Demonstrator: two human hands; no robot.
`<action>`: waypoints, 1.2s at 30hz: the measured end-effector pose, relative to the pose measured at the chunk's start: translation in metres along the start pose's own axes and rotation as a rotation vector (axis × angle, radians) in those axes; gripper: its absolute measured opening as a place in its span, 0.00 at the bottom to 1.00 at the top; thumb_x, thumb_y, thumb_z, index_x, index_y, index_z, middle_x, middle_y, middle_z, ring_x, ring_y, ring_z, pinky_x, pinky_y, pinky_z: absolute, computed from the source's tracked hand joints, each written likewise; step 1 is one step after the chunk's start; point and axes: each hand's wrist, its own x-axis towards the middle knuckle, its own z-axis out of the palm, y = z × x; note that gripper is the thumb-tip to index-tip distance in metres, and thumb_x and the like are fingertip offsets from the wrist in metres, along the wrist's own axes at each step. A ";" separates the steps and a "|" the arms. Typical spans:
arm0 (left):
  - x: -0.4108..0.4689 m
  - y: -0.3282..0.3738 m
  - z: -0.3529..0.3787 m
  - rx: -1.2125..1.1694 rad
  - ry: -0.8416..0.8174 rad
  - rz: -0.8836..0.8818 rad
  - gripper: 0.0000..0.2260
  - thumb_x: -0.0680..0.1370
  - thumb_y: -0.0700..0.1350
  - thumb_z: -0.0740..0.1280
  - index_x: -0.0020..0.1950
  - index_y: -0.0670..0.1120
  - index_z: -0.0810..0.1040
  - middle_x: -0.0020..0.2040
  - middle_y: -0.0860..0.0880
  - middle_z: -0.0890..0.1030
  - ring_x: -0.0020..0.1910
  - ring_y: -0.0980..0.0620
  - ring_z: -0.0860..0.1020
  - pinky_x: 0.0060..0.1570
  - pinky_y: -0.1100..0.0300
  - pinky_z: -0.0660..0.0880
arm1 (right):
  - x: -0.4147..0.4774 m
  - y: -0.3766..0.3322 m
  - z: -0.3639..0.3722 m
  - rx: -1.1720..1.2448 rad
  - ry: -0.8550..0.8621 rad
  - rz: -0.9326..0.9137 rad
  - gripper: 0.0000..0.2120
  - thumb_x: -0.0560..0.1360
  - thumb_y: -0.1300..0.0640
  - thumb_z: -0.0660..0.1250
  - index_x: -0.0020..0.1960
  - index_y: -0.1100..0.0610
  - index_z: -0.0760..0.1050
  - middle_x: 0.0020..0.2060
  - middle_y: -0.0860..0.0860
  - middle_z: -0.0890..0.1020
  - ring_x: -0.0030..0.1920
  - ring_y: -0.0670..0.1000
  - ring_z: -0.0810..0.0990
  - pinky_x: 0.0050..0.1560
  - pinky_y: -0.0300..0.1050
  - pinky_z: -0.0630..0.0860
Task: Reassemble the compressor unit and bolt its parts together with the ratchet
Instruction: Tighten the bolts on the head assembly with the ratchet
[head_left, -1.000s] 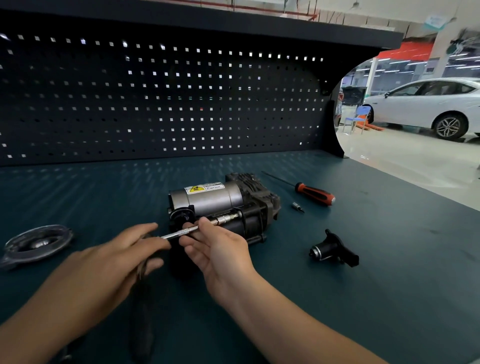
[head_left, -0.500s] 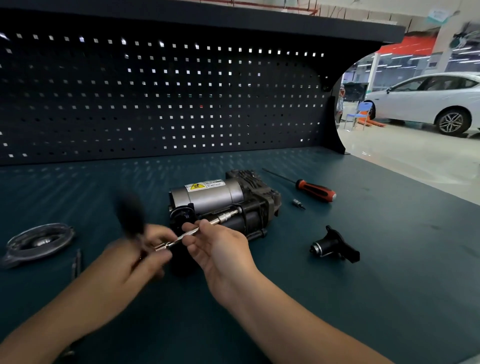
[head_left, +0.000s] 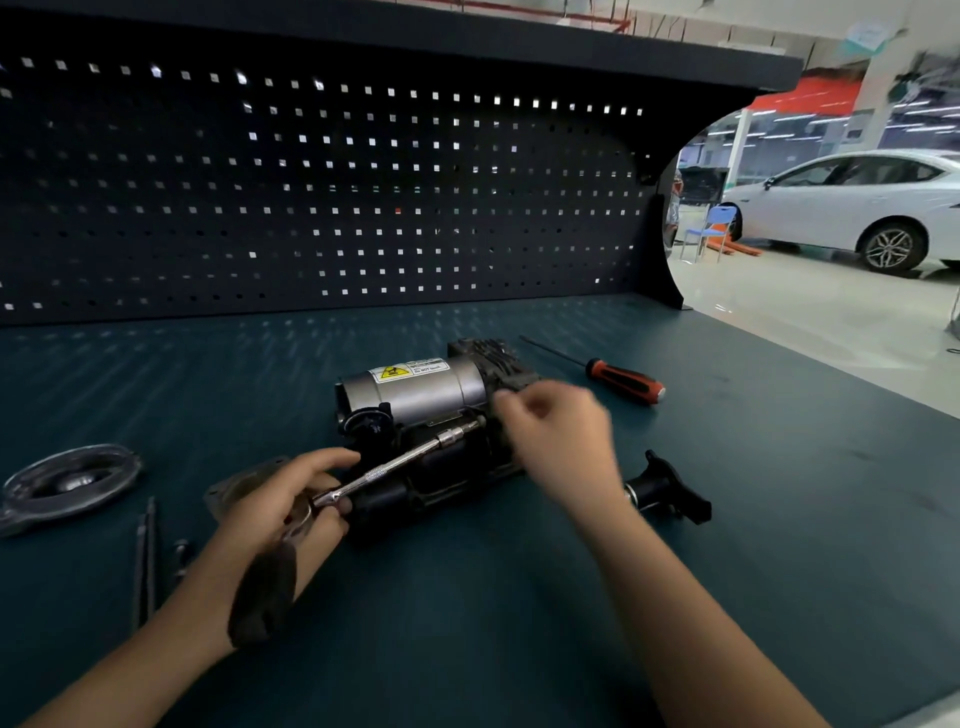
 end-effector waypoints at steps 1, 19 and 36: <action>0.000 0.001 0.003 0.004 0.004 -0.012 0.15 0.67 0.38 0.64 0.50 0.53 0.75 0.37 0.46 0.78 0.32 0.61 0.76 0.36 0.75 0.71 | 0.005 0.005 -0.006 0.055 0.165 -0.006 0.08 0.74 0.55 0.65 0.38 0.56 0.76 0.36 0.52 0.81 0.41 0.52 0.79 0.43 0.43 0.72; 0.028 0.011 -0.007 -0.252 -0.109 -0.526 0.16 0.78 0.41 0.63 0.59 0.61 0.70 0.27 0.46 0.78 0.22 0.53 0.74 0.22 0.64 0.72 | -0.005 0.040 0.009 0.414 -0.183 0.503 0.09 0.74 0.58 0.67 0.46 0.64 0.76 0.35 0.55 0.79 0.40 0.55 0.81 0.45 0.48 0.79; 0.023 -0.005 0.001 -0.115 0.030 -0.107 0.20 0.73 0.37 0.70 0.61 0.56 0.77 0.60 0.56 0.79 0.63 0.58 0.74 0.67 0.53 0.66 | -0.006 0.037 0.014 1.152 -0.127 0.711 0.18 0.73 0.69 0.68 0.60 0.71 0.68 0.53 0.68 0.79 0.48 0.58 0.82 0.34 0.39 0.79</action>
